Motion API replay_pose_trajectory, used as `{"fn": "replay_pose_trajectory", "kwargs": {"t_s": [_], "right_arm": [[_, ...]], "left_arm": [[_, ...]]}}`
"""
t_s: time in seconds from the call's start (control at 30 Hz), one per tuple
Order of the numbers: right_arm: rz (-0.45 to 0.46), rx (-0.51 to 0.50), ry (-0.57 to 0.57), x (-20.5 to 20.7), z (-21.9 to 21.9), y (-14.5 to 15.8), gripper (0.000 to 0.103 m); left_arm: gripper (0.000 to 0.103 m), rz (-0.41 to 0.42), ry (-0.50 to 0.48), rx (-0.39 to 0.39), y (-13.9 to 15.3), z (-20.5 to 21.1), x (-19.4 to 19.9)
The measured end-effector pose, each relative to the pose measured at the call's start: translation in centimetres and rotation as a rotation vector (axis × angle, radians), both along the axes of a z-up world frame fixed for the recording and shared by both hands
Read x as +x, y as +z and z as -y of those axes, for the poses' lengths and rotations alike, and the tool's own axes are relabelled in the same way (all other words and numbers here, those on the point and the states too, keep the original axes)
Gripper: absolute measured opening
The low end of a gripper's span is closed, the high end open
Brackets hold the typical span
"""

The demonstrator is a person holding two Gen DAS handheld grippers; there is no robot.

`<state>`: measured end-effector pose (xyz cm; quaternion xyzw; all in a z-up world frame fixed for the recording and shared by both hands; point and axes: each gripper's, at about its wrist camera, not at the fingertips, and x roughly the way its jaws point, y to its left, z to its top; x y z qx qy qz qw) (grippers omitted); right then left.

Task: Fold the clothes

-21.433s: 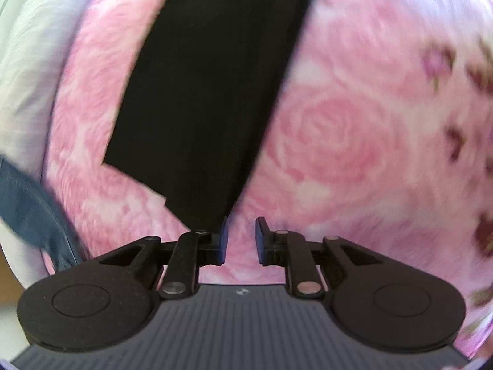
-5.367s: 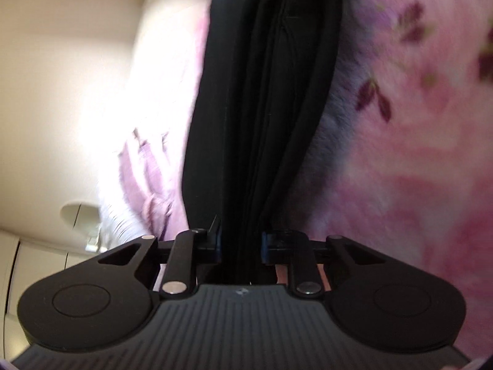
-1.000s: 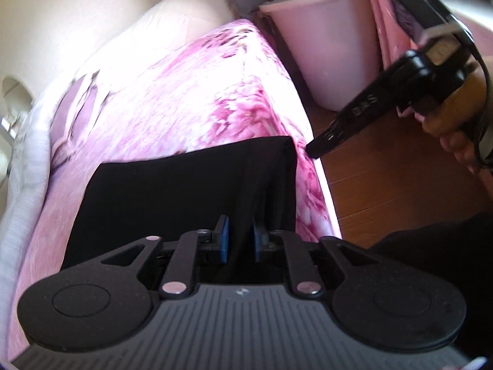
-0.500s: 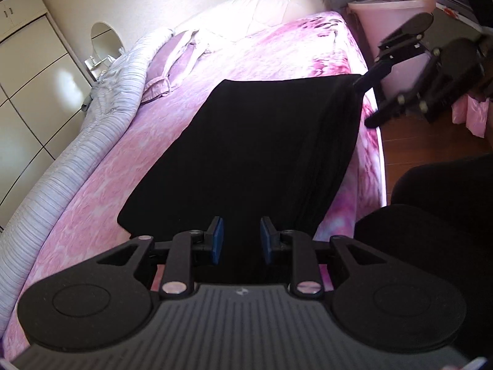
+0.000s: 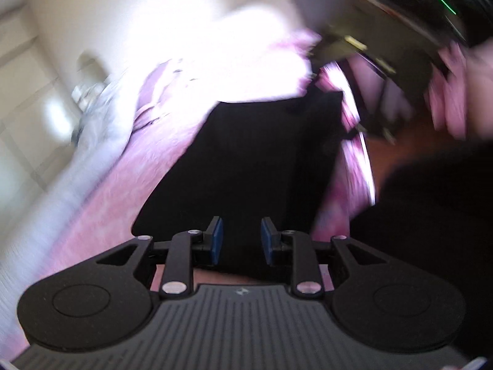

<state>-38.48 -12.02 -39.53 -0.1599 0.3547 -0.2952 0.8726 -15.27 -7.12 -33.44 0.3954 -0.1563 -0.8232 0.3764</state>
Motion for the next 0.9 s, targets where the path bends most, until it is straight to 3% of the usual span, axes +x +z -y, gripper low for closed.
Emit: {"fn": "replay_pose_trajectory", "kwargs": {"t_s": [0.23,0.27,0.37,0.43,0.47,0.63,0.77,0.9], "right_arm": [[-0.074,0.034,0.034,2.9,1.7,-1.7,0.058],[-0.058,0.055,0.027,3.0,2.1,-1.7,0.045],[0.003,0.13,0.005,2.9,2.8,-1.1,0.025],[0.033,0.144,-0.016,2.8,3.1,-0.7,0.019],[0.048,0.15,-0.027,2.8,3.2,-0.5,0.016],[0.12,0.171,-0.074,2.9,4.1,0.5,0.012],[0.081,0.155,-0.039,2.7,3.8,0.4,0.013],[0.027,0.067,0.008,3.0,2.4,-0.3,0.016]], "left_arm": [[0.023,0.188,-0.096,-0.076,-1.7,-0.4,-2.1],[0.023,0.172,-0.094,-0.066,-1.4,-0.4,-1.9],[0.029,0.078,-0.075,-0.012,0.0,-0.4,-0.7],[0.04,0.071,-0.075,-0.001,-0.1,-0.8,-0.5],[0.04,0.084,-0.078,-0.006,-0.5,-1.0,-0.5],[0.034,0.202,-0.052,-0.086,-2.8,-0.4,-1.8],[0.032,0.233,-0.083,-0.107,-2.6,0.1,-2.0],[0.02,0.237,-0.113,-0.1,-2.4,0.6,-1.6]]}}
